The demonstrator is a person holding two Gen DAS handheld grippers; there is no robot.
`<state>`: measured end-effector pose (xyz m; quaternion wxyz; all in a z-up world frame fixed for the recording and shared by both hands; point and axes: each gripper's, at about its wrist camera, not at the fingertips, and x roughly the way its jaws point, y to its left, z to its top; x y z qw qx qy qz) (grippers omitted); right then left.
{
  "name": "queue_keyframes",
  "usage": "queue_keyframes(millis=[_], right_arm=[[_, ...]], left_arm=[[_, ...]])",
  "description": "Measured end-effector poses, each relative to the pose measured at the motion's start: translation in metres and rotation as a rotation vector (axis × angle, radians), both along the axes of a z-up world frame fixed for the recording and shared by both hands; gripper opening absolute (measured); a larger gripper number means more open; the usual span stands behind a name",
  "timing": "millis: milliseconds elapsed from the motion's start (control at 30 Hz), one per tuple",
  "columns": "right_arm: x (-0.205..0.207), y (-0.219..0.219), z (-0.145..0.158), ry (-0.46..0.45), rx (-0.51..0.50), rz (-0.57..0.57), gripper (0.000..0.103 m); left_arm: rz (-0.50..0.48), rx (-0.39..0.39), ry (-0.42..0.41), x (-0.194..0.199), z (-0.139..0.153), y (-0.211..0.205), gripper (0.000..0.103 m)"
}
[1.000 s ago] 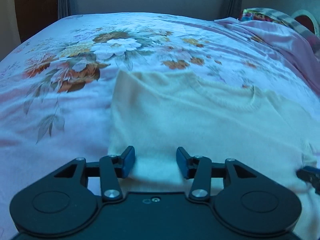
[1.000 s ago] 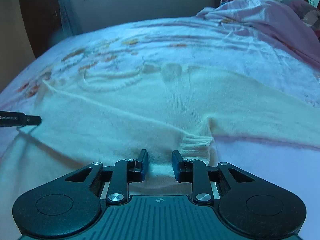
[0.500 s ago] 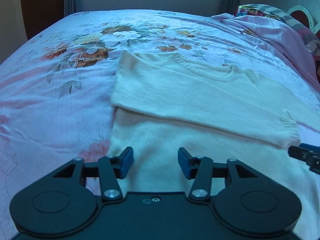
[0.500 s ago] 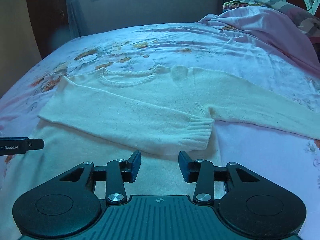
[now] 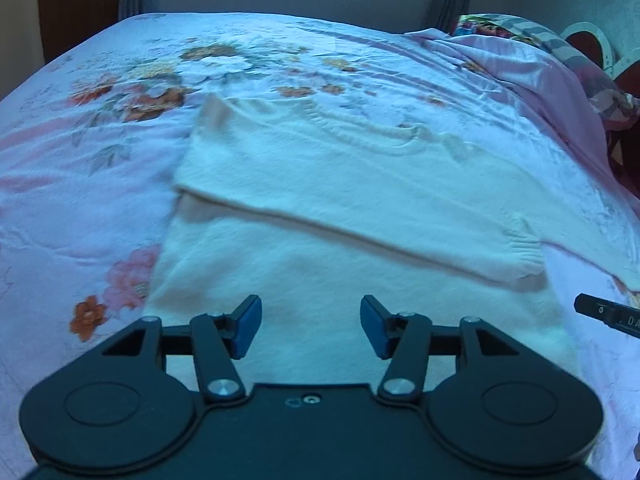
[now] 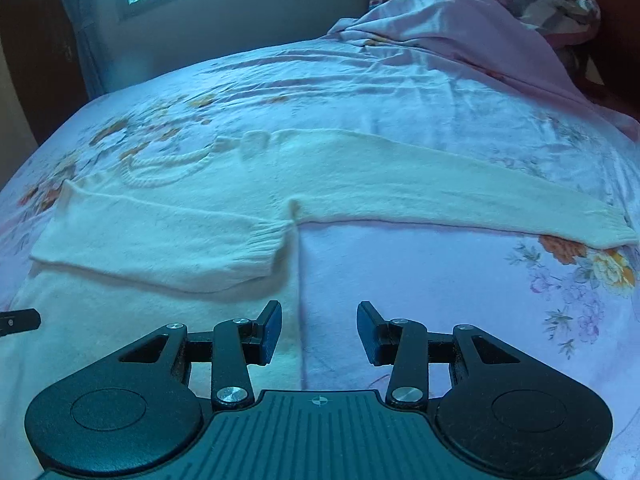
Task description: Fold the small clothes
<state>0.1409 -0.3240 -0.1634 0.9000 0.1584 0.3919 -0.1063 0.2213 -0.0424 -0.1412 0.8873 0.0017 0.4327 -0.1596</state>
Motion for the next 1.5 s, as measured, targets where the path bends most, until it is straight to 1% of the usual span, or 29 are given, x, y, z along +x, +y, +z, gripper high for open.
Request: queue_keyframes(millis=[67,133,200,333,467,500,533,567,600,667,700,733,767,833,867,900,1000,1067,1200,1300,1367,1400,1433,1467,1500], right_arm=[[-0.003,-0.007,0.003,-0.044,0.085,0.016,0.042],[0.006,0.0,0.003,-0.047,0.085,0.062,0.042],[0.021,0.011,-0.005,-0.038,0.096,0.13,0.042],[0.052,0.013,-0.023,-0.025,0.095,0.135,0.041],[0.075,0.011,-0.036,-0.013,0.104,0.179,0.041],[0.078,0.011,-0.037,-0.009,0.106,0.197,0.036],[0.079,0.011,-0.034,-0.012,0.117,0.216,0.022],[0.08,0.009,-0.031,-0.015,0.159,0.236,0.009],[0.08,0.007,-0.025,-0.027,0.191,0.234,0.009],[0.079,0.005,-0.007,-0.068,0.189,0.228,0.009],[0.08,0.004,-0.001,-0.071,0.188,0.225,0.009],[0.082,0.002,0.001,-0.047,0.189,0.214,0.009],[0.085,0.002,-0.003,-0.006,0.17,0.202,0.009],[0.087,0.008,-0.014,0.069,0.033,0.182,0.009],[0.085,0.01,-0.016,0.083,-0.014,0.171,0.009],[0.08,0.008,-0.017,0.076,-0.042,0.156,0.009],[0.069,0.004,-0.009,0.007,-0.024,0.127,0.009],[0.07,0.006,-0.004,-0.031,-0.032,0.119,0.009],[0.082,0.01,-0.008,-0.012,-0.023,0.123,0.009],[0.081,0.011,-0.008,-0.027,0.013,0.116,0.009],[0.083,0.014,-0.01,-0.029,0.015,0.124,0.009],[0.084,0.016,-0.011,-0.029,0.015,0.128,0.009],[0.086,0.018,-0.013,-0.025,0.012,0.133,0.009],[0.088,0.019,-0.014,-0.021,0.012,0.133,0.009],[0.089,0.019,-0.015,-0.021,0.019,0.132,0.009]], left_arm=[[-0.021,0.006,-0.008,-0.001,0.001,-0.016,0.056],[-0.03,-0.007,0.003,-0.002,-0.001,-0.027,0.057],[-0.035,-0.006,0.005,-0.003,-0.002,-0.032,0.058],[-0.048,0.033,-0.017,-0.007,-0.005,-0.033,0.061],[-0.047,0.06,-0.026,-0.001,-0.008,-0.028,0.062],[-0.039,0.056,-0.02,0.002,-0.009,-0.025,0.062],[-0.032,0.049,-0.014,0.004,-0.011,-0.023,0.062],[-0.028,0.042,-0.009,0.006,-0.012,-0.022,0.062],[-0.027,0.04,-0.006,0.008,-0.014,-0.021,0.062],[-0.029,0.039,-0.008,0.01,-0.016,-0.022,0.062],[-0.028,0.04,-0.009,0.011,-0.016,-0.022,0.062],[-0.027,0.038,-0.008,0.012,-0.017,-0.022,0.062],[-0.025,0.034,-0.006,0.012,-0.017,-0.021,0.062],[-0.024,0.031,-0.005,0.013,-0.017,-0.02,0.062],[-0.024,0.033,-0.009,0.012,-0.016,-0.019,0.062],[-0.024,0.034,-0.014,0.012,-0.015,-0.018,0.062],[-0.025,0.039,-0.027,0.015,-0.012,-0.018,0.063],[-0.025,0.044,-0.042,0.023,-0.008,-0.021,0.063],[-0.011,0.074,-0.096,0.05,-0.005,-0.028,0.067],[0.035,0.057,-0.066,0.078,-0.012,-0.022,0.067],[0.058,0.03,-0.045,0.092,-0.018,-0.014,0.062],[0.073,0.039,-0.038,0.098,-0.023,-0.011,0.06],[0.097,0.061,-0.028,0.105,-0.028,-0.006,0.053],[0.122,0.075,-0.026,0.11,-0.033,0.001,0.049],[0.133,0.078,-0.029,0.113,-0.036,0.007,0.047]])
